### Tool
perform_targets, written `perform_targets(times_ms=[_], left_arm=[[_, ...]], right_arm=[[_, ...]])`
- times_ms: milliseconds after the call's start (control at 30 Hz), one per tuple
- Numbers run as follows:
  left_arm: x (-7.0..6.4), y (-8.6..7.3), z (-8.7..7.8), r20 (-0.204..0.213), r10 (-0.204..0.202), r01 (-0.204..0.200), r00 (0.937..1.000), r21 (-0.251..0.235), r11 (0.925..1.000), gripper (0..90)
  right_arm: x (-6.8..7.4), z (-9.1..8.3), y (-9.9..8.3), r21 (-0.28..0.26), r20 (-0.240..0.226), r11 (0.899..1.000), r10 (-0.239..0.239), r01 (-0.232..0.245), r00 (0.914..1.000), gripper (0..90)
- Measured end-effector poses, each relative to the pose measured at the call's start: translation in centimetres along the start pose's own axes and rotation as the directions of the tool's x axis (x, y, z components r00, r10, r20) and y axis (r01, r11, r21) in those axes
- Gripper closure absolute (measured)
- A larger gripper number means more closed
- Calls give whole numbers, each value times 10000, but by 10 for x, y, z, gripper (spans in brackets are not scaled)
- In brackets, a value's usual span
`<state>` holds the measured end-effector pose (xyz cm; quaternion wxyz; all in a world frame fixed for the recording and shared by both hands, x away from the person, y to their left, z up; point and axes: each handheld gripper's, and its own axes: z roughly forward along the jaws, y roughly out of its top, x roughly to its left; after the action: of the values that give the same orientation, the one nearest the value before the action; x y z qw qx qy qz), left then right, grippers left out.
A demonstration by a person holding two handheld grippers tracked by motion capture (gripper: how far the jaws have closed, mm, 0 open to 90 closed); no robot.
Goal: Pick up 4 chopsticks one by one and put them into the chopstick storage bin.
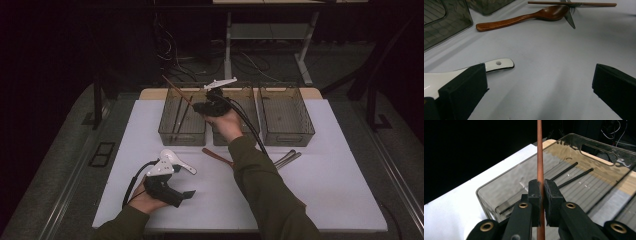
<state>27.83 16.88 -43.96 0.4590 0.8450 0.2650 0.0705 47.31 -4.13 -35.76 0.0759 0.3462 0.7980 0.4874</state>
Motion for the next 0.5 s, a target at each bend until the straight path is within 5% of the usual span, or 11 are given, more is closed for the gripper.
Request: perform_targets(times_ms=[500], left_arm=[[0, 0, 0, 80, 58, -58, 10000, -19, 10000, 0]], right_arm=[[14, 43, 5, 656, 31, 9978, -99, 96, 9999, 840]])
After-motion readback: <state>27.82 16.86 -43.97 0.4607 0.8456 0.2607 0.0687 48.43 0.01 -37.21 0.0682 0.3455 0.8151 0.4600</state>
